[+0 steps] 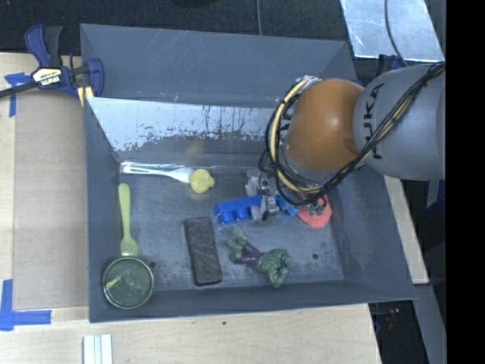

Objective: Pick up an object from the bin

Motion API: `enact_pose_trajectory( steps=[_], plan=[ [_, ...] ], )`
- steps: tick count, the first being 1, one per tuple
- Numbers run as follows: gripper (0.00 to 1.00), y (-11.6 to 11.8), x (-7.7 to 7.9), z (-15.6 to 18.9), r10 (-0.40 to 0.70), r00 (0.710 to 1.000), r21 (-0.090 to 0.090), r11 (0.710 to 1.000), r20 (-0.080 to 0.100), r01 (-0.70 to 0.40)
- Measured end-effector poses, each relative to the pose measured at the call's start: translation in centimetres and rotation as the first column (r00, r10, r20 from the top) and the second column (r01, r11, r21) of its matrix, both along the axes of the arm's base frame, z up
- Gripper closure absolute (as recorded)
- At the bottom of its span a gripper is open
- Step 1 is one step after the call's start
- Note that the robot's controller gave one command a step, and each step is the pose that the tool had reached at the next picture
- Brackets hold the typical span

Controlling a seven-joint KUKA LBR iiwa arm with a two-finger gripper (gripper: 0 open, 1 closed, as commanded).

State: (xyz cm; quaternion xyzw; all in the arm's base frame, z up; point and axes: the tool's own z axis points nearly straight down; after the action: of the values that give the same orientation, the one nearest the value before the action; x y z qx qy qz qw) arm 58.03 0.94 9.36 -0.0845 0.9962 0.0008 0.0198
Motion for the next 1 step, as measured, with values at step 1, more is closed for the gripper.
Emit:
enact_pose_trajectory(
  steps=[1],
  plan=[
    [1.0,-0.08,0.02,5.32,0.036,0.999,-0.003,0.999,-0.02,-0.036]
  ],
)
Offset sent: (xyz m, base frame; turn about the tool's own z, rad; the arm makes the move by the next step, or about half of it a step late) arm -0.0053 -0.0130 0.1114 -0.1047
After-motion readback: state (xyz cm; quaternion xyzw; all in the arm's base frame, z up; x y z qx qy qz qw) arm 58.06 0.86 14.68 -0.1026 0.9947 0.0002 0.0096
